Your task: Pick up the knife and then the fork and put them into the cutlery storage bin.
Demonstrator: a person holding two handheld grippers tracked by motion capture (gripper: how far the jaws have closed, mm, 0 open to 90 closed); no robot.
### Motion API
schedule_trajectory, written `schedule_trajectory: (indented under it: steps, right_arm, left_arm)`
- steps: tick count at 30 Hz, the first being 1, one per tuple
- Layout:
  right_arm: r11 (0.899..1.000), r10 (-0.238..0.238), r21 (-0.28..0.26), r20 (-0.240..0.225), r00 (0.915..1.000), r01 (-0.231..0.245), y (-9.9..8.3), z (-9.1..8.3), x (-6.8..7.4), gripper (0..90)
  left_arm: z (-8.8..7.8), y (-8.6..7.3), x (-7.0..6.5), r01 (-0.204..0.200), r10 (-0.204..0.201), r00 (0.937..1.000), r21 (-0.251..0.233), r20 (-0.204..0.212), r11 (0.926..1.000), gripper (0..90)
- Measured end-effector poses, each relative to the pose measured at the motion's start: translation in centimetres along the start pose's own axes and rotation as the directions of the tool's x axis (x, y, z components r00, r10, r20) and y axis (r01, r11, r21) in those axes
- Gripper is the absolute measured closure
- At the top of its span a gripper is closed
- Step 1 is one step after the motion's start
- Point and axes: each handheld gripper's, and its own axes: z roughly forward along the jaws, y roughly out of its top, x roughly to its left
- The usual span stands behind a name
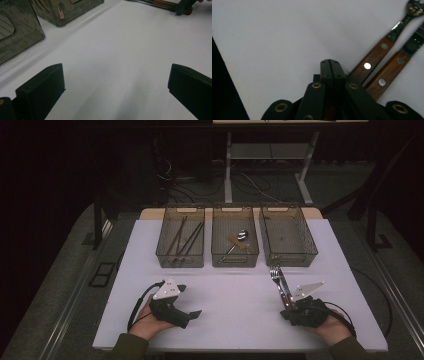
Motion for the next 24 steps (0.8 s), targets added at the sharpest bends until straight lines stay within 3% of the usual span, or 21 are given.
schedule_trajectory:
  steps: [14, 24]
  right_arm:
    - [1.000, 0.022, 0.006, 0.067, 0.9975, -0.022, -0.9, -0.9, -1.7, 89.4]
    - [0.999, 0.040, 0.000, 0.084, 0.9957, -0.040, -1.3, -1.3, -2.7, 89.4]
  left_arm:
    - [0.0, 0.0, 0.0, -0.001, 0.001, 1.0000, -0.001, 0.000, 1.0000, 0.0]
    - [-0.1, 0.0, 0.0, -0.001, 0.001, 1.0000, -0.001, -0.001, 1.0000, 0.0]
